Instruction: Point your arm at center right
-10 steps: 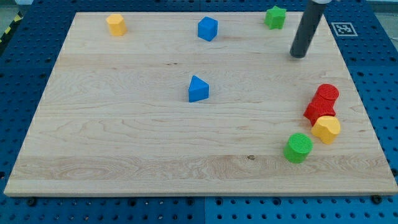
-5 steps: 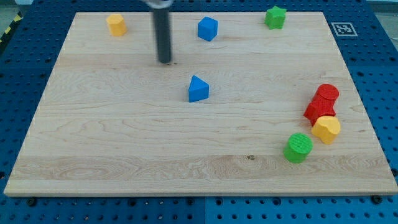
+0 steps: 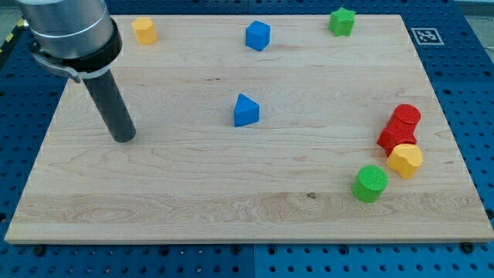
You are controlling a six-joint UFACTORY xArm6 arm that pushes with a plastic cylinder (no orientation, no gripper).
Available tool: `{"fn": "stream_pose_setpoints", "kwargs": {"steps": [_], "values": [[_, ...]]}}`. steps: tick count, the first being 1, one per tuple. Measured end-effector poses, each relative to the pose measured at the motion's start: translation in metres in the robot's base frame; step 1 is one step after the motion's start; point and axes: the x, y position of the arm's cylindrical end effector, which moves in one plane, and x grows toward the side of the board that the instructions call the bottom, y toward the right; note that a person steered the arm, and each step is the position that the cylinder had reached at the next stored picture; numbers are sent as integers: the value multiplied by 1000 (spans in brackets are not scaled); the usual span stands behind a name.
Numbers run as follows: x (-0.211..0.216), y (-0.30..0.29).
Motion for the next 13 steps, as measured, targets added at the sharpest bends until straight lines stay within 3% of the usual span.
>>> {"fn": "stream_pose_setpoints", "kwargs": {"steps": [2, 3, 4, 5, 6, 7, 9, 10, 12, 13], "values": [[16, 136], [16, 136], [37, 70], [38, 56], [0, -5], [-81, -34], [-128, -15], [-162, 48], [-158, 72], [-145, 125]]}}
